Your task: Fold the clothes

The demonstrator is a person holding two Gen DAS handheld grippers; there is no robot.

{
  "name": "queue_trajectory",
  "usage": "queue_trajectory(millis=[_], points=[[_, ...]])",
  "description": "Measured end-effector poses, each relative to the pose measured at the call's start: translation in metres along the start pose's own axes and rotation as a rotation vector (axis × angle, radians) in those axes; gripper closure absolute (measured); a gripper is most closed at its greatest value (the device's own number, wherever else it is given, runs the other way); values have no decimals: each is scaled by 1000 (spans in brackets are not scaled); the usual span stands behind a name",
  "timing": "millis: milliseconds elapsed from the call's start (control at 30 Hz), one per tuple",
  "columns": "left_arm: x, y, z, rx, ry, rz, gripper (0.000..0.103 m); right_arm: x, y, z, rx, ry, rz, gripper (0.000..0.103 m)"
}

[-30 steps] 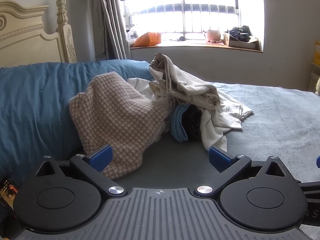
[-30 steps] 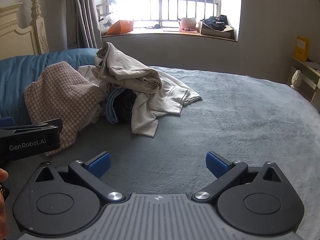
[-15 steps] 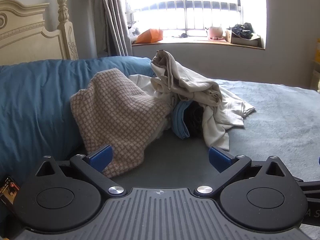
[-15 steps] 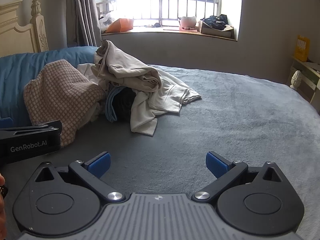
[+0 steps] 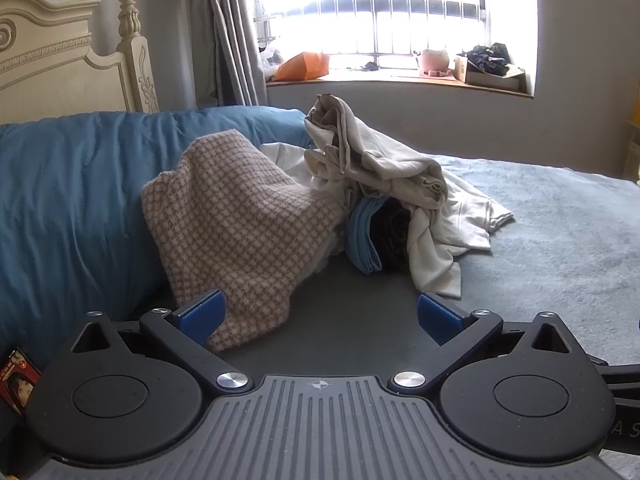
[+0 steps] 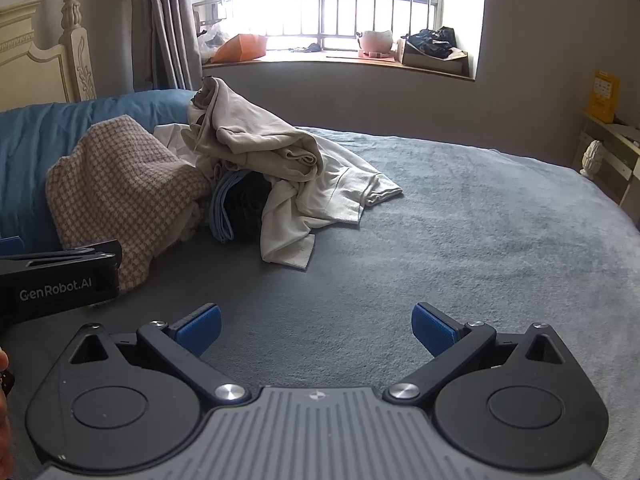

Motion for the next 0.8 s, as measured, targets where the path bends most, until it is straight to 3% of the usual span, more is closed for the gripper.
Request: queue_trajectory(millis=[800], points=[[-6, -12, -2, -1, 21, -5, 0, 3, -5, 1, 15, -7, -8, 0]])
Point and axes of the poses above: each gripper's, at about its wrist camera, not at the fingertips, and y roughly against the way its jaws point, x to its right, z to its underside, the point moved 8 cm from there along -y, roughly the way its jaws point, and after that the axes turned 4 degrees about x, right-handed, at the moved point
